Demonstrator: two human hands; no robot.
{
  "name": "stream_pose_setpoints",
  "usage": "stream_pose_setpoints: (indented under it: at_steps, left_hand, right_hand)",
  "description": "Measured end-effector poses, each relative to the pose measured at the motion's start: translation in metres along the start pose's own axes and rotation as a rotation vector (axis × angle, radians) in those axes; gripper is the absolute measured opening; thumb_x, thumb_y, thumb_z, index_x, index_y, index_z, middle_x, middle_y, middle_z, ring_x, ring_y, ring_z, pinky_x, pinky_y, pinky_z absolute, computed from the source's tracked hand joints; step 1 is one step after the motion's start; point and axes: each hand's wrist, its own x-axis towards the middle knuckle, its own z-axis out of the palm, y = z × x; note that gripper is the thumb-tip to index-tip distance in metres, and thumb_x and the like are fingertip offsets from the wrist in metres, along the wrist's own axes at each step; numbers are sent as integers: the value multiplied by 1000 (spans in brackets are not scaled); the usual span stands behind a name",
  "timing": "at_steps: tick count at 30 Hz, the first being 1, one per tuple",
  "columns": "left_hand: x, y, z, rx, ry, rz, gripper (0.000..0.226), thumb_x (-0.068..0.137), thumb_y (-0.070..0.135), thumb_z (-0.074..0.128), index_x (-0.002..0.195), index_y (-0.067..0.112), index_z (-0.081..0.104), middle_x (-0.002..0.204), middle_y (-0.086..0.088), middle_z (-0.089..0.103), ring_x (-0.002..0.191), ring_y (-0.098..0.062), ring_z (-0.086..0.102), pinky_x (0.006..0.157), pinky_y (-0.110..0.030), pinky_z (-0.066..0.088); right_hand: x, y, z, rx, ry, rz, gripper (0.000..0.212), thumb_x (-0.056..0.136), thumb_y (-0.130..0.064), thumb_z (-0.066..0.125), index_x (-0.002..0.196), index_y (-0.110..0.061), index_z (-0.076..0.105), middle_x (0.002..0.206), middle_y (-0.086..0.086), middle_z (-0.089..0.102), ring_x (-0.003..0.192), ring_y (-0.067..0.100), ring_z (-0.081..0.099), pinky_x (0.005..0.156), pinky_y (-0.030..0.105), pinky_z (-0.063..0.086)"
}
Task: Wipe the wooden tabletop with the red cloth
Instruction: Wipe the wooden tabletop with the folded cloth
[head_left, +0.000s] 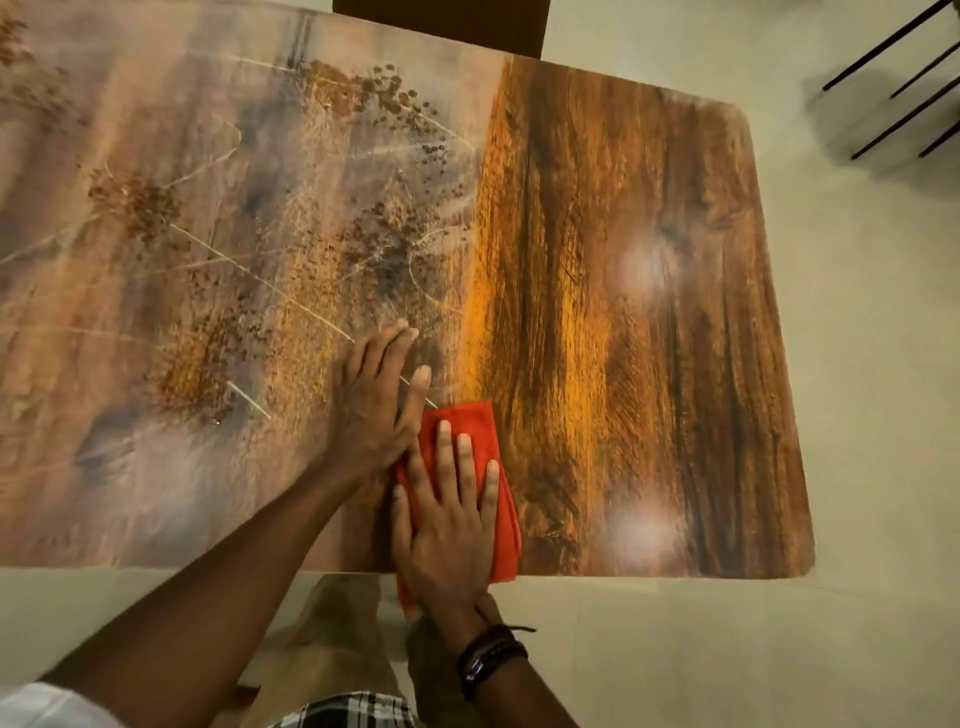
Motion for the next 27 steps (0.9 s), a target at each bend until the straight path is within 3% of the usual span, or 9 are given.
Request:
stream_pose_setpoints:
  at_steps: [3,9,14,19,27]
  left_hand:
    - [31,-21,-3,19,-30,4,55,101,42,29,142,10,47,149,-7,45,137,-25,35,115,-47,28]
    - [38,-32,6,12,1,15,51,102,35,32,141,8,49,149,-8,46,140,-23,31,118,-40,18]
    - [40,-32,6,-31,5,11,53,101,36,31,142,7,47,150,-9,45,141,-23,30,120,-42,18]
    - [39,-32,4,-66,17,4,52,102,36,29,141,6,48,149,-10,46,140,-25,34,119,-49,23]
    - [34,-31,2,-152,12,-35,56,103,43,30,145,10,43,149,-8,47,140,-22,36,120,-48,24]
  right_hand:
    - [59,2,-4,12,31,40,58,104,-46,31,159,-34,19,168,0,13,155,20,7,123,57,10]
    - [206,13,-9,23,71,138,57,104,-47,29,159,-32,21,168,3,14,155,24,10,123,54,3]
    - [261,18,-15,22,10,133,57,105,-45,30,159,-32,17,168,2,8,155,24,4,122,54,-2]
    - [222,14,-12,11,26,85,59,105,-46,30,159,-30,17,168,4,8,156,24,4,123,54,-2]
    - [51,-16,-2,-1,11,68,59,104,-48,31,159,-31,19,168,2,10,156,22,4,123,56,10]
